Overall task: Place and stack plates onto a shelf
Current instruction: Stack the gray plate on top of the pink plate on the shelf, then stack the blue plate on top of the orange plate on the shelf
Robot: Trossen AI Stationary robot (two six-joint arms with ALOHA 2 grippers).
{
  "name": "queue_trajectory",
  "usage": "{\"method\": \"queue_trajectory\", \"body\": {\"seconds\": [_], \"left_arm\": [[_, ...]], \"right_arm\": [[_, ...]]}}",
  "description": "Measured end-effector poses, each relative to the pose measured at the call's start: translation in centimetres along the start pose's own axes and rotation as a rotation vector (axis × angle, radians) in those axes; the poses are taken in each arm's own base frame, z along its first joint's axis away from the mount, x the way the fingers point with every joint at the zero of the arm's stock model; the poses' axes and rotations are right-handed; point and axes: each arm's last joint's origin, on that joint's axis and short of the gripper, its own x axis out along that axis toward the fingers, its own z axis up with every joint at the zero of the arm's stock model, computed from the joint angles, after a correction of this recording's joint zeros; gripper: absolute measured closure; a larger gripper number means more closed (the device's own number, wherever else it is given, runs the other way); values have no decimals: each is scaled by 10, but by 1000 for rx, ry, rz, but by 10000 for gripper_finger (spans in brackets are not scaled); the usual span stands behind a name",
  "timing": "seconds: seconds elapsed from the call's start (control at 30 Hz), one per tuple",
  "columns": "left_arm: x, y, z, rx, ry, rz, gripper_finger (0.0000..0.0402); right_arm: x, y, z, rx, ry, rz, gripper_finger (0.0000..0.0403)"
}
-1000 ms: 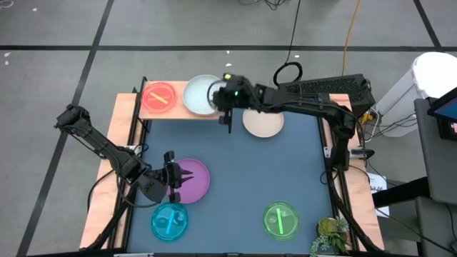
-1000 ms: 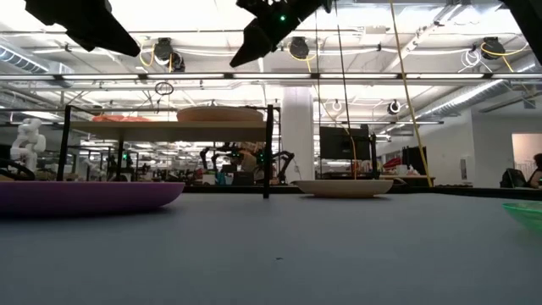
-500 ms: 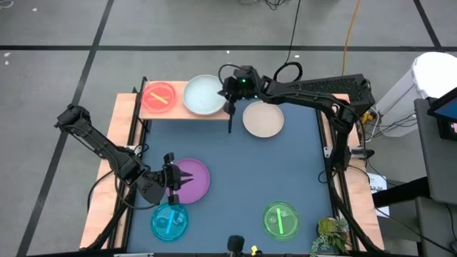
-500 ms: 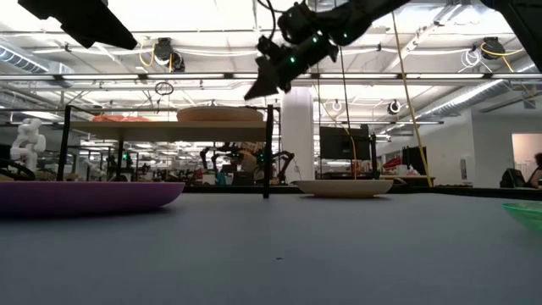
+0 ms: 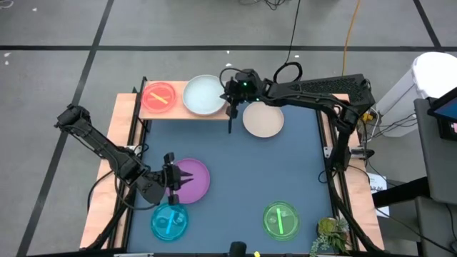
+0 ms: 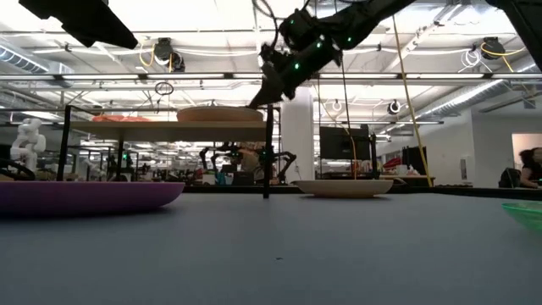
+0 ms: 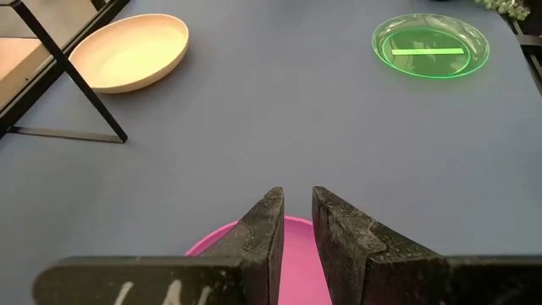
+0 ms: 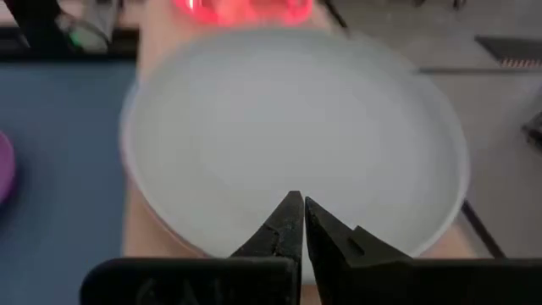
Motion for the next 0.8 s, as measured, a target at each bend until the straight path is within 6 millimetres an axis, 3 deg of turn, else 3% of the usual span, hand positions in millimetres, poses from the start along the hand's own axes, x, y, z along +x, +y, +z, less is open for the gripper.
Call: {"method": "queue_trajectory", "body": {"seconds": [0.13, 0.33, 0.47, 0.63, 0.8], "left_arm": [[0, 0, -1, -6, 7, 2, 329], [-2, -3, -3, 0, 24, -34, 329], [-6, -7, -5, -1, 24, -57, 329], [-11, -14, -9, -13, 74, -163, 329], [-16, -26, -17, -59, 161, -281, 329]], "right_arm": [[-26, 18, 18, -11, -14, 35, 403], [-76, 75, 27, -33, 35, 170, 403], [-111, 115, 11, -31, 17, 259, 403], [-149, 159, -25, -7, -39, 288, 403], [-168, 192, -71, 10, -71, 328, 403]]}}
